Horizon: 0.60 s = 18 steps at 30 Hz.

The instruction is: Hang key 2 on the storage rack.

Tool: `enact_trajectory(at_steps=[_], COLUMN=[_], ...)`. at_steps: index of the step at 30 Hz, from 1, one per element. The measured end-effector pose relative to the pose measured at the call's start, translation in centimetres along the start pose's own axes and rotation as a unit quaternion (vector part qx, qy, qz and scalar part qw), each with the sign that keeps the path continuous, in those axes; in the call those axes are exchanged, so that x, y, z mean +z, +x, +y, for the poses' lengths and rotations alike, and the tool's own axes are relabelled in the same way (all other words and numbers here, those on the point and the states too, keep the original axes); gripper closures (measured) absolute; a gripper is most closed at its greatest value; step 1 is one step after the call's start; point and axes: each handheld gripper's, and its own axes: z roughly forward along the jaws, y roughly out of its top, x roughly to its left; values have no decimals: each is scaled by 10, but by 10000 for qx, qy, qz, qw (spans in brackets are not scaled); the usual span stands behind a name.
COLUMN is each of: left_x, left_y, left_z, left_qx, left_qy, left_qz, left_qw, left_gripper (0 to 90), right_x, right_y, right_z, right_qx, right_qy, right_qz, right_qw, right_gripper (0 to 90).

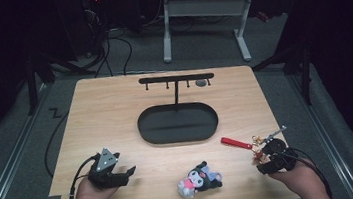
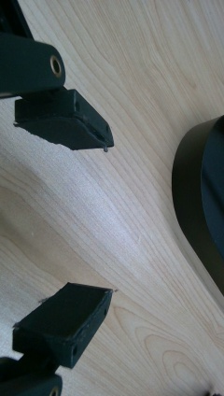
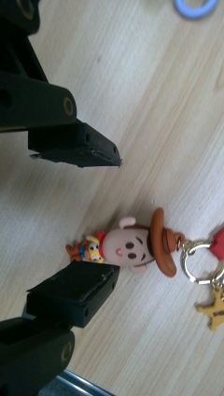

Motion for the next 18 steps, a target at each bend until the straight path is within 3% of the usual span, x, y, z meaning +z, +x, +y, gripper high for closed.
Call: enact_trajectory(at_steps=[13,18], left_x=[-1,-2], left_y=[1,1], left_z=[-1,-1], left_qx=[28,31], left_qy=[26,38], left_qz=[-30,-38], left_qw=[10000,10000], left_gripper=[243,248], right_x=[17,22], right_y=[-5,-6], right_z=[10,13], right_qx=[71,109], right_qy=[88,182], right_qz=[-38,-213], right_qw=[9999,9995], right_gripper=[474,481])
